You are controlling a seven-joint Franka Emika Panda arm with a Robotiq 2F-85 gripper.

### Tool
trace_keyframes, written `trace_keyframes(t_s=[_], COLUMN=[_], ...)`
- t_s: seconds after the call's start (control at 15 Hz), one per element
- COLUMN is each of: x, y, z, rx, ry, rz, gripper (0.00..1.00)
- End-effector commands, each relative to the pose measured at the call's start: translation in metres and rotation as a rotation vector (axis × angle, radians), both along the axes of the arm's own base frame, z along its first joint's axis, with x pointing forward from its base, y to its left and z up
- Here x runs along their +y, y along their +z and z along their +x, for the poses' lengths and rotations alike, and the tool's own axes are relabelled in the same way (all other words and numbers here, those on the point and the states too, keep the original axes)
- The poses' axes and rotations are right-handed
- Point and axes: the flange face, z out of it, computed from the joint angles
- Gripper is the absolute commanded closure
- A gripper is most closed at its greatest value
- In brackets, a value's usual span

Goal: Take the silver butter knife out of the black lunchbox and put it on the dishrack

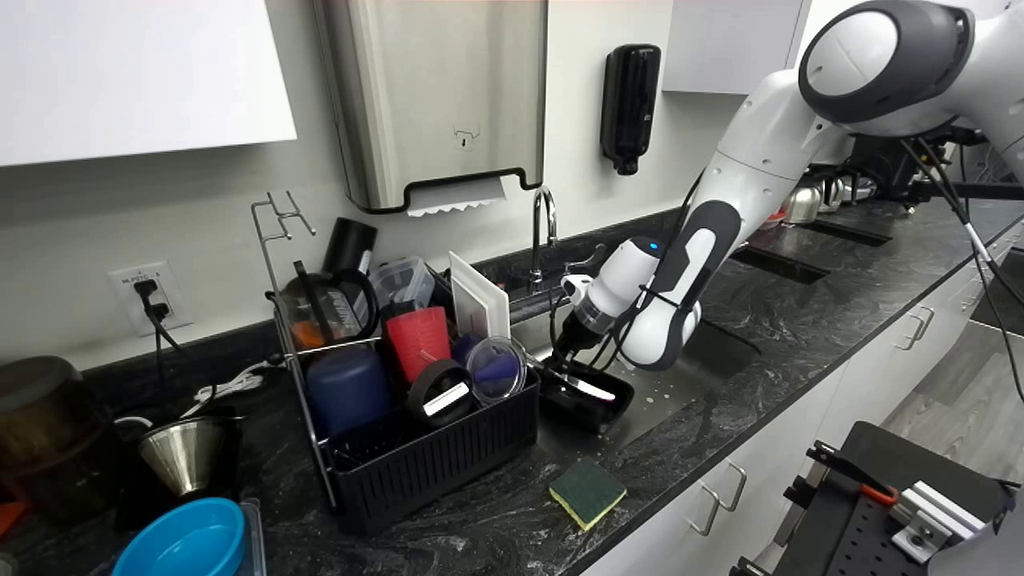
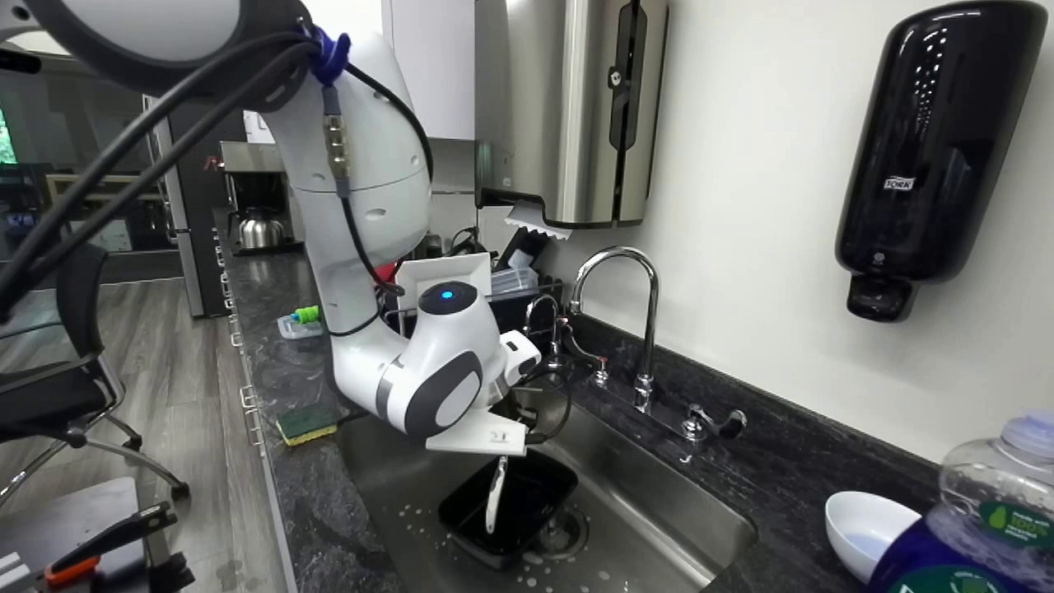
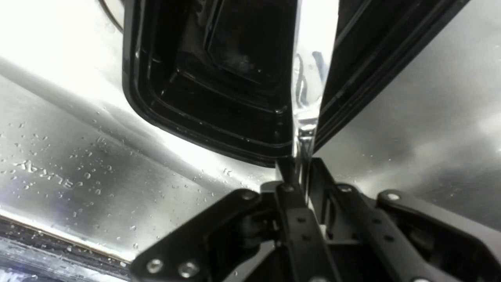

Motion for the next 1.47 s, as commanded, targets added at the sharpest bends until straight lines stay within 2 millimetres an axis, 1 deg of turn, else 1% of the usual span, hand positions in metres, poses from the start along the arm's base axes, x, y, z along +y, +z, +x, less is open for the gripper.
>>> trace_keyframes(t_s=[0.0,0.27,0.67,1.07,1.4], x=[0.001,0.004,0.010,0.006,0.000], y=[0.018,0.029,0.038,0.048,0.057], z=[-0.018,-0.029,-0.041,-0.048,-0.048], rx=[-0.017,-0.032,-0.034,-0.047,-0.036], ry=[0.011,0.031,0.079,0.115,0.133], rz=[0.009,0.032,0.096,0.165,0.236], gripper=[0.97,0.97,0.97,0.97,0.97])
